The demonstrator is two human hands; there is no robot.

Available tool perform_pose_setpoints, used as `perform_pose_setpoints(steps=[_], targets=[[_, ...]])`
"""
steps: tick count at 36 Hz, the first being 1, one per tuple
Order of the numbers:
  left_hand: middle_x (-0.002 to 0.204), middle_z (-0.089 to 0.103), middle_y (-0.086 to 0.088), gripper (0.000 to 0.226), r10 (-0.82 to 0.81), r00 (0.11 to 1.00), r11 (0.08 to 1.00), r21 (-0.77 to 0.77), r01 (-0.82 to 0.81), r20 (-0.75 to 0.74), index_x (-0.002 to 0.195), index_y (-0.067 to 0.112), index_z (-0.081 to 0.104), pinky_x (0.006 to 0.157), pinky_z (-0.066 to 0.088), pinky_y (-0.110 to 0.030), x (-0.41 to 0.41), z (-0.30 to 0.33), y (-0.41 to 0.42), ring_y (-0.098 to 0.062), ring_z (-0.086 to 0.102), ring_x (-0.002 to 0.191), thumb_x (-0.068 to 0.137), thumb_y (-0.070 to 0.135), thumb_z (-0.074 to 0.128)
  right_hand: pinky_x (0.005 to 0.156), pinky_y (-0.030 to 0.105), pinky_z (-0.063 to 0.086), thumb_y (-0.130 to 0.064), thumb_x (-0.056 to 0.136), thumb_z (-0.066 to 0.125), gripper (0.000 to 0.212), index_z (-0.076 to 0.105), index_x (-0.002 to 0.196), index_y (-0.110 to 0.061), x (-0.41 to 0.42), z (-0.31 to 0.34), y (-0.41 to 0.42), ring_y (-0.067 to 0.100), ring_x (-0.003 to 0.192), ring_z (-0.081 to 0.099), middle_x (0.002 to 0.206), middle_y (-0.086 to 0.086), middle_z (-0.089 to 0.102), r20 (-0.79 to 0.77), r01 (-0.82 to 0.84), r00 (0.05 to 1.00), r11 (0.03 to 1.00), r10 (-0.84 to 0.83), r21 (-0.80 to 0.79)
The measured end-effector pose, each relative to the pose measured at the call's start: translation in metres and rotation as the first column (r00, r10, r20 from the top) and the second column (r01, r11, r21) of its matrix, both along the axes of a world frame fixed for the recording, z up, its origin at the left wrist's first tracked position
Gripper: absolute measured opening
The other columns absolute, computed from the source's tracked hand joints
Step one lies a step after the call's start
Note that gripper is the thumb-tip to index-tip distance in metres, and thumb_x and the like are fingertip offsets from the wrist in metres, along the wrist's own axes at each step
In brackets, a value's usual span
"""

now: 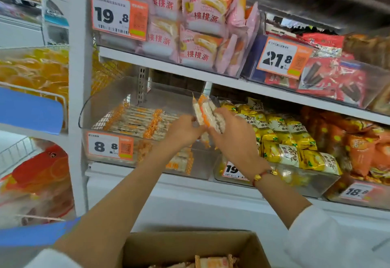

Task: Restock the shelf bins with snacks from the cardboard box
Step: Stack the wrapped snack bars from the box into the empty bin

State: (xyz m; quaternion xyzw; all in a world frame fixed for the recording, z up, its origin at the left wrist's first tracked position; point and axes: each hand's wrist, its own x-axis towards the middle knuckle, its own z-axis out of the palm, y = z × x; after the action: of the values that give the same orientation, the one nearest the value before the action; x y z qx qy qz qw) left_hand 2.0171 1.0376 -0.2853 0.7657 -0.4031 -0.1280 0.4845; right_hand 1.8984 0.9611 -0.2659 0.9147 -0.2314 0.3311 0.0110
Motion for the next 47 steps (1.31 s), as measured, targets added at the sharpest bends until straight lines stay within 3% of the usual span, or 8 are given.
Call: perform_pose_setpoints(steps=[8,15,19,25,32,36,41,47], targets=[[0.059,0.05,-0.005,0.045,0.047,0.998,0.969,0.243,-0.055,0.035,0.058,0.014,0.05,0.073,0.045,-0.039,0.018,-0.015,-0.012,-0.032,0.06,0.076,0.093,0.042,0.054,0.068,0.032,0.041,-0.038,0.089,0.061,0.029,0.064,0.104,-0.014,0.025,0.0,-0.007,0.031,0.096,0.061,0.105,0.008,0.058,-0.19,0.077,0.978,0.994,-0.091,-0.077],[0.108,0.064,-0.005,0.035,0.012,0.97,0.836,0.529,-0.144,0.245,0.083,0.018,0.052,0.1,0.036,-0.039,0.017,-0.019,-0.009,-0.026,0.057,0.107,0.089,0.053,0.054,0.081,0.034,0.038,-0.033,0.095,0.053,0.021,0.046,0.08,-0.019,0.034,0.002,-0.002,0.031,0.103,0.061,0.103,0.009,0.063,-0.443,0.029,0.881,0.956,-0.162,-0.292],[0.122,0.062,0.001,0.041,-0.014,0.968,0.855,0.506,-0.119,0.251,0.107,0.022,0.069,0.109,0.033,-0.045,0.021,-0.019,-0.009,-0.025,0.054,0.118,0.084,0.055,0.061,0.089,0.036,0.029,-0.042,0.095,0.044,0.042,0.036,0.062,-0.019,0.028,0.004,-0.007,0.025,0.097,0.056,0.074,0.004,0.045,-0.598,-0.058,0.781,0.934,-0.178,-0.354],[0.132,0.059,-0.003,0.026,-0.162,0.969,0.886,0.46,0.06,0.186,0.11,0.025,0.071,0.103,0.041,-0.045,0.029,-0.027,-0.012,-0.028,0.054,0.118,0.096,0.027,0.049,0.106,0.045,0.018,-0.035,0.102,0.025,0.042,0.065,0.107,-0.021,0.005,-0.001,-0.023,0.02,0.118,0.045,0.11,0.003,0.064,-0.776,-0.169,0.631,0.97,-0.03,-0.175],[0.145,0.048,0.0,0.037,-0.292,0.948,0.884,0.413,0.218,0.126,0.125,0.025,0.063,0.109,0.036,-0.038,0.027,-0.026,-0.011,-0.023,0.043,0.132,0.1,0.014,0.04,0.114,0.045,-0.001,-0.037,0.101,0.018,0.049,0.061,0.122,-0.024,-0.014,-0.023,-0.035,0.016,0.124,0.042,0.116,-0.005,0.066,-0.648,-0.291,0.757,0.932,0.087,-0.215],[0.136,0.054,0.004,0.034,-0.343,0.927,0.836,0.5,0.227,0.153,0.122,0.025,0.065,0.103,0.038,-0.032,0.021,-0.022,-0.007,-0.02,0.048,0.125,0.102,0.025,0.038,0.112,0.043,0.012,-0.035,0.094,0.031,0.042,0.069,0.111,-0.025,-0.032,-0.036,-0.036,0.019,0.115,0.054,0.111,-0.005,0.068,-0.437,-0.326,0.881,0.901,0.18,-0.287],[0.115,0.062,-0.014,0.034,-0.415,0.9,0.716,0.658,0.233,0.133,0.099,0.008,0.067,0.094,0.042,-0.033,0.024,-0.02,-0.014,-0.023,0.056,0.098,0.101,0.033,0.044,0.115,0.048,0.022,-0.035,0.094,0.035,0.039,0.064,0.119,-0.025,-0.05,-0.046,-0.041,0.025,0.133,0.042,0.137,0.001,0.054,-0.364,-0.266,0.918,0.924,0.156,-0.275],[0.125,0.062,-0.011,0.026,-0.332,0.916,0.873,0.442,0.207,0.227,0.12,0.004,0.065,0.074,0.035,-0.01,0.034,-0.006,-0.023,-0.021,0.056,0.112,0.097,0.008,0.052,0.117,0.047,0.017,-0.039,0.096,0.033,0.046,0.042,0.14,-0.031,-0.057,-0.061,-0.05,0.026,0.147,0.019,0.158,-0.005,0.023,-0.362,-0.252,0.911,0.962,0.198,-0.108]])
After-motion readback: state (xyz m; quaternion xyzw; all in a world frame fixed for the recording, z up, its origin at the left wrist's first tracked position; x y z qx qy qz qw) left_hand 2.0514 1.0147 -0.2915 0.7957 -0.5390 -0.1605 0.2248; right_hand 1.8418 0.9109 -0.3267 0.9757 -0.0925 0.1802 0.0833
